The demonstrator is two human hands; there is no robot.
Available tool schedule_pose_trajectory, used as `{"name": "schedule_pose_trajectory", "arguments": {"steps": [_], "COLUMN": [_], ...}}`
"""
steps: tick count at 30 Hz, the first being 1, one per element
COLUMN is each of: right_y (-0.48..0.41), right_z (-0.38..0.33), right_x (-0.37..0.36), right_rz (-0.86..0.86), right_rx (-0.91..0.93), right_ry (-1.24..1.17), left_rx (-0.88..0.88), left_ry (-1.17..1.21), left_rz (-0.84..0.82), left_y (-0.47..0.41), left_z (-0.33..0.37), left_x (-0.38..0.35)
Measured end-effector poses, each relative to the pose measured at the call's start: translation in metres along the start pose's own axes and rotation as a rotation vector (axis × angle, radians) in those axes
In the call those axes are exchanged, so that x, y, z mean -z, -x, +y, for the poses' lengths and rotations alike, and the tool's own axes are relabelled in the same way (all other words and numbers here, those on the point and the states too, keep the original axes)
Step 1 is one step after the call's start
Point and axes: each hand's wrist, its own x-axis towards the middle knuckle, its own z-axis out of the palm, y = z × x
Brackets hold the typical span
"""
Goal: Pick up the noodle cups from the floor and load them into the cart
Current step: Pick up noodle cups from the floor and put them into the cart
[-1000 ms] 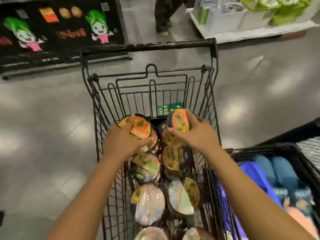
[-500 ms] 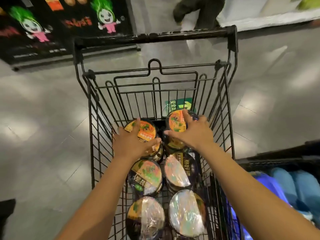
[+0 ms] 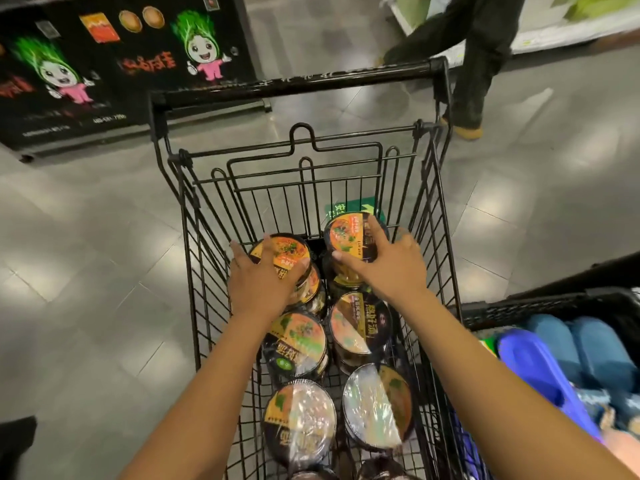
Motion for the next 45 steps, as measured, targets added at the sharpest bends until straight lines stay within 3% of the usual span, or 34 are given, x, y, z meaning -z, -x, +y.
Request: {"name": "schedule_pose_trajectory", "arguments": {"steps": [6, 11, 14, 21, 29, 32, 37, 45], "right_y": [0.112, 0.230, 0.294, 0.431, 0.583, 0.635, 0.720, 0.845], "right_z": [0.005, -0.002, -0.005, -0.043, -0.074, -0.088, -0.133, -0.229], "right_x": [-0.022, -0.050, -0.075, -0.129, -0.179, -0.202, -0.247, -0.326], "right_rz": [0.050, 0.129, 0.125, 0.210, 0.002, 0.037, 0.125, 0.184], "right_rx": [-0.123, -0.205, -0.293, -0.655, -1.095, -1.269, -1.559, -1.891], "right_ry": [-0.112, 0.030, 0.122, 0.000, -0.120, -0.181, -0.508, -0.733], "left_rx": [-0.122, -0.246, -0.407, -0.776, -1.173, -1.308, -1.572, -1.881], "left_ry": [0.081, -0.065, -0.165, -0.312, -0.565, -0.684, -0.913, -1.045], "left_rz": [0.152, -0.146, -0.278, -0.351, -0.438, -0.505, -0.562, -0.594], "left_y": [0.085, 0.174, 0.214, 0.268, 0.341, 0.373, 0.434, 0.538], "left_z": [-0.019, -0.053, -0.079, -0.138, -0.162, -0.170, -0.191, -0.255], "left_x": [-0.011, -0.024, -0.020, -0.003, -0.011, -0.026, -0.054, -0.076]}}
